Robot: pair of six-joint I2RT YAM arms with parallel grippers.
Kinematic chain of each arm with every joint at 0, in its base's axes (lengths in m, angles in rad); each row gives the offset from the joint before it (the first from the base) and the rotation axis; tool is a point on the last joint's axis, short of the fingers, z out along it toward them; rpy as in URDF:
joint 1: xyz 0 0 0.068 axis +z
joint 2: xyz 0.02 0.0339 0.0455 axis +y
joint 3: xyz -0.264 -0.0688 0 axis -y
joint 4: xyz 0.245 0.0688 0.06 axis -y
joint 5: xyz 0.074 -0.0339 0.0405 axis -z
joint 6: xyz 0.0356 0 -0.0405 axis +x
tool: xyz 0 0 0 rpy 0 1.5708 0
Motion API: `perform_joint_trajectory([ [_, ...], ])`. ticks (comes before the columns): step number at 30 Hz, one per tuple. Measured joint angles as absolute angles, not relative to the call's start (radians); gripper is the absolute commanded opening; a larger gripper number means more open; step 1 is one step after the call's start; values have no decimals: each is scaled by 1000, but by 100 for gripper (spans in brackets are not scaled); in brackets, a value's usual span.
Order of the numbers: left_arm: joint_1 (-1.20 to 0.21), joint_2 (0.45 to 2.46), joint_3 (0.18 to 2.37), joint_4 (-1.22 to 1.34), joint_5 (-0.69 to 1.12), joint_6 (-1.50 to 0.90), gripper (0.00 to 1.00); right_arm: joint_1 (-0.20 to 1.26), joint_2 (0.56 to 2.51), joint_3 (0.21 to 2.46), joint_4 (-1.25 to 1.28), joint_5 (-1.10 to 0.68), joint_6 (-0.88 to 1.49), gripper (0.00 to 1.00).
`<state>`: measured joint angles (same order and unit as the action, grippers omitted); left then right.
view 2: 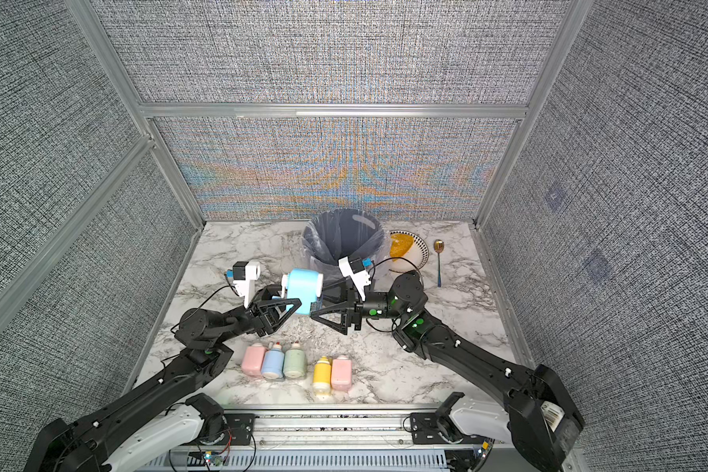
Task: Take out the pencil sharpener tray and clean the shavings
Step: Open the container of the pencil sharpener.
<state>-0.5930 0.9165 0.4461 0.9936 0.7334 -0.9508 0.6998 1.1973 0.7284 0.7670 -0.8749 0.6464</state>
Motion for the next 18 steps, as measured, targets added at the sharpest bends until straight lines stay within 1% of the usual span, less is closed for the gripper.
perform_joint_trajectory([
  [4, -593, 916, 445, 993, 733, -951, 16, 700, 1198, 728, 767, -875, 647, 79],
  [7, -593, 916, 445, 994, 733, -951, 16, 700, 1200, 728, 768, -875, 649, 78],
  [15, -593, 916, 444, 994, 733, -951, 16, 699, 1206, 729, 784, -876, 661, 77],
  [18, -593, 916, 444, 994, 733, -951, 16, 698, 1206, 730, 783, -876, 660, 82],
])
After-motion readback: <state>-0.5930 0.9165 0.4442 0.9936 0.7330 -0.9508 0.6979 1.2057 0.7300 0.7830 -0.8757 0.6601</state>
